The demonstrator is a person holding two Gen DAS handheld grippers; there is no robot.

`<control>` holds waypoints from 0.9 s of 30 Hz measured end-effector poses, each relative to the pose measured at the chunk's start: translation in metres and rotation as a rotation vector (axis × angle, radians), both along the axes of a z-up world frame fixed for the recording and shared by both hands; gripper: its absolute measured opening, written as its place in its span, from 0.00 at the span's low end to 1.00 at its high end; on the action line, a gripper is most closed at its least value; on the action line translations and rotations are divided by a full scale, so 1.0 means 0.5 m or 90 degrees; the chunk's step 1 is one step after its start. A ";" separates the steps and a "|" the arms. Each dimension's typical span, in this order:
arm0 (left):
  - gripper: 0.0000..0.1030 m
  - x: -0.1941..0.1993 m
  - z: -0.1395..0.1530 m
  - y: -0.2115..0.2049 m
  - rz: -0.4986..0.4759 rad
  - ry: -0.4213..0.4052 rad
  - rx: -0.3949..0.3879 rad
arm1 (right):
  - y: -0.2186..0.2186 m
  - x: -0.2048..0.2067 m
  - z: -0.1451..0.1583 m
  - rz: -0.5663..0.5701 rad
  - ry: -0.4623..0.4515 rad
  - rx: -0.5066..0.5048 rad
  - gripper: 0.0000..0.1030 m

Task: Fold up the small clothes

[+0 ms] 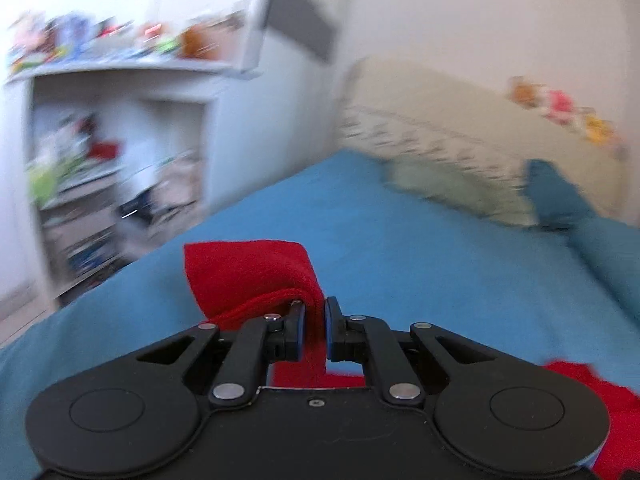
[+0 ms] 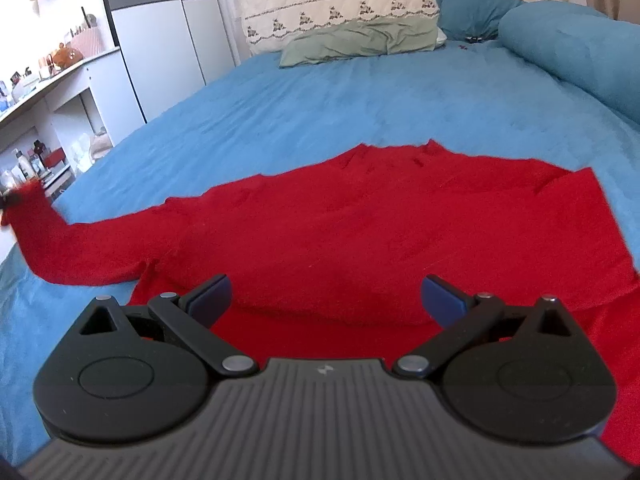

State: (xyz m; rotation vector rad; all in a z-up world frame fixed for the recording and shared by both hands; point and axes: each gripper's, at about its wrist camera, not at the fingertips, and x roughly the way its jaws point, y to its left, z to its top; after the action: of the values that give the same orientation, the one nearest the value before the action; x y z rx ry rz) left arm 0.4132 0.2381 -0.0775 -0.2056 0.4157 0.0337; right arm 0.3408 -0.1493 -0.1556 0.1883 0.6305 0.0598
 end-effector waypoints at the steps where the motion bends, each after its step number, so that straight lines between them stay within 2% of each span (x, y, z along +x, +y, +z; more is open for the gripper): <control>1: 0.10 -0.001 0.016 -0.038 -0.027 -0.007 0.001 | -0.008 -0.003 0.006 0.000 -0.002 -0.001 1.00; 5: 0.10 0.006 0.063 -0.204 -0.131 -0.016 0.012 | -0.043 -0.014 0.036 0.002 -0.009 -0.014 1.00; 8: 0.10 0.008 0.056 -0.335 -0.202 -0.004 0.020 | -0.074 -0.021 0.057 0.002 -0.014 -0.025 1.00; 11: 0.10 0.010 0.019 -0.467 -0.263 0.028 0.042 | -0.111 -0.028 0.071 -0.002 -0.019 -0.042 1.00; 15: 0.10 0.012 -0.072 -0.611 -0.318 0.103 0.068 | -0.163 -0.038 0.069 -0.005 -0.019 -0.045 1.00; 21: 0.10 0.004 -0.213 -0.714 -0.330 0.205 0.093 | -0.234 -0.046 0.037 -0.010 0.013 -0.040 1.00; 24: 0.10 0.002 -0.237 -0.719 -0.322 0.217 0.091 | -0.257 -0.050 0.020 -0.008 0.024 -0.035 1.00; 27: 0.15 0.007 -0.230 -0.718 -0.324 0.211 0.084 | -0.273 -0.053 0.008 -0.010 0.031 -0.028 1.00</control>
State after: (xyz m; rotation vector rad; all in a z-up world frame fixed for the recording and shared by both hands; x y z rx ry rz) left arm 0.4168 -0.1208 -0.1923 0.0420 0.7833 -0.4082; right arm 0.3145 -0.2856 -0.1517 0.1517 0.6778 0.0264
